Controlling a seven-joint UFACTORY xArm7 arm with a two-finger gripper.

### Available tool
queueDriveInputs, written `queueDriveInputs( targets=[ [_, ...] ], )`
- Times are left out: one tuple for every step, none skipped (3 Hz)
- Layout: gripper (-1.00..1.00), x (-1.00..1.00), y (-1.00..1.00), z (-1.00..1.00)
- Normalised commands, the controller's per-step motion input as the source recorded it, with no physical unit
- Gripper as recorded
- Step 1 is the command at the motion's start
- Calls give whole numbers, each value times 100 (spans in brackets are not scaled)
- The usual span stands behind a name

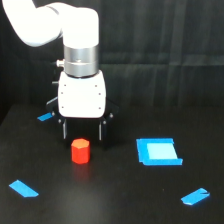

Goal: Pick up the red object from the table

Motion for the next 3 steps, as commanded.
queueDriveInputs(
  targets=[
    [96, 1, -81, 6],
    [91, 1, -85, -14],
    [-82, -7, -2, -21]
  ],
)
